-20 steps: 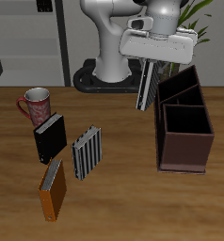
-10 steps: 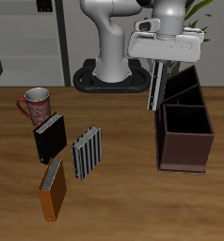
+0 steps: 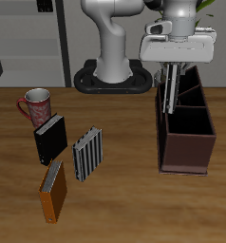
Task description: Place the left striped book into the left desk caddy's right compartment
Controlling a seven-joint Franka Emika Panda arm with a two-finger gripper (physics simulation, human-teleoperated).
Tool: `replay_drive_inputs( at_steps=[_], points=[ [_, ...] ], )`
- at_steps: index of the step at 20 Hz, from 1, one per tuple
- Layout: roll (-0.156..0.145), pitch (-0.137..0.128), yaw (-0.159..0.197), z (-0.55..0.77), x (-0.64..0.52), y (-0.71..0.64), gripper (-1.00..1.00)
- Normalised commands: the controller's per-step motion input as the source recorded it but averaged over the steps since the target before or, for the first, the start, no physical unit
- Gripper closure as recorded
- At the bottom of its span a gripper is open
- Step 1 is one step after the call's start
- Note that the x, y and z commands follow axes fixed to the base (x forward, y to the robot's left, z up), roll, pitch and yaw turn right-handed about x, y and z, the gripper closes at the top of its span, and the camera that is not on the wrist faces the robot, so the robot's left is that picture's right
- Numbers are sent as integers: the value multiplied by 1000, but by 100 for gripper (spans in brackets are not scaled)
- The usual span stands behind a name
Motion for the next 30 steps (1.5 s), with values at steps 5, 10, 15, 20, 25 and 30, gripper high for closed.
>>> replay_drive_inputs(
  at_steps=[5,10,15,20,25,30],
  points=[
    [41,1,30,3,70,311,100],
    [20,-3,7,29,92,191,100],
    [25,4,14,-48,85,181,100],
    [13,22,1,-111,51,66,100],
    [30,29,11,-227,57,107,100],
    [6,21,12,-186,51,30,100]
  ],
)
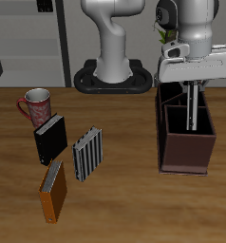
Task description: Place the left striped book into the left desk caddy's right compartment
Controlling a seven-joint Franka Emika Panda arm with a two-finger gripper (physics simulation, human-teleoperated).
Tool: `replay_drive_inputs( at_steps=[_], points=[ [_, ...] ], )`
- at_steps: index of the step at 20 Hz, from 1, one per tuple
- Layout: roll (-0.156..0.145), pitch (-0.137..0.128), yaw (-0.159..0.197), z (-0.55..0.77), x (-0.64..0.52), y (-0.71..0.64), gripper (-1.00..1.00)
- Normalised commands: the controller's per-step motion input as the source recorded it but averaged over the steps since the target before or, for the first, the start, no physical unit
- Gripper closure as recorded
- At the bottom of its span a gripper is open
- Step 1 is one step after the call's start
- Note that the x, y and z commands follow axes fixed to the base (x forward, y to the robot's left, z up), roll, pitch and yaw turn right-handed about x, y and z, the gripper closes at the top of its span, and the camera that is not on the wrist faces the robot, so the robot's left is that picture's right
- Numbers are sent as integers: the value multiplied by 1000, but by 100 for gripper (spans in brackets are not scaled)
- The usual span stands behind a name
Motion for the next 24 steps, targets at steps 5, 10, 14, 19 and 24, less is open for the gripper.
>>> replay_drive_inputs(
  at_steps=[5,10,14,19,24],
  points=[
    [-3,35,5,-218,94,-10,100],
    [-12,51,8,-327,139,-43,100],
    [-2,52,12,-355,86,-30,100],
    [14,48,25,-317,10,26,100],
    [-4,63,22,-266,65,-24,100]
  ],
)
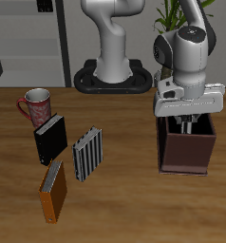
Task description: Place the left striped book into the left desk caddy's right compartment
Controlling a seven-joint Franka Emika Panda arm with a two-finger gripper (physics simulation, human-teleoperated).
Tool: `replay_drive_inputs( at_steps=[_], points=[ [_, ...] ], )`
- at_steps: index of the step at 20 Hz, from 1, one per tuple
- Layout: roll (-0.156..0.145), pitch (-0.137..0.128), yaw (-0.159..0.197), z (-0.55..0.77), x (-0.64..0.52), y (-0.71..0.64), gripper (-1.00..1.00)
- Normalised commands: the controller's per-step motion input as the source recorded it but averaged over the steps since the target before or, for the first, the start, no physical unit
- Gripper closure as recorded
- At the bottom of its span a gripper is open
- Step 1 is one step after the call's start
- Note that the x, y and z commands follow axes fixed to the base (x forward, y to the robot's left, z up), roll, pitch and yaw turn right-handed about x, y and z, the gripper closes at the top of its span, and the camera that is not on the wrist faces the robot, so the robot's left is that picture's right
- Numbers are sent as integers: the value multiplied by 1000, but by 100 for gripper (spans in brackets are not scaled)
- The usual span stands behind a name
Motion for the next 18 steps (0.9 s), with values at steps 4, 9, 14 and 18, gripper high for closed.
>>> replay_drive_inputs(
  at_steps=[4,9,14,18],
  points=[
    [-13,46,11,-189,26,-66,-100],
    [-21,17,-18,12,13,-127,-100],
    [-19,-2,-17,97,-34,-75,-100],
    [-4,-23,7,160,-91,-27,-100]
  ],
)
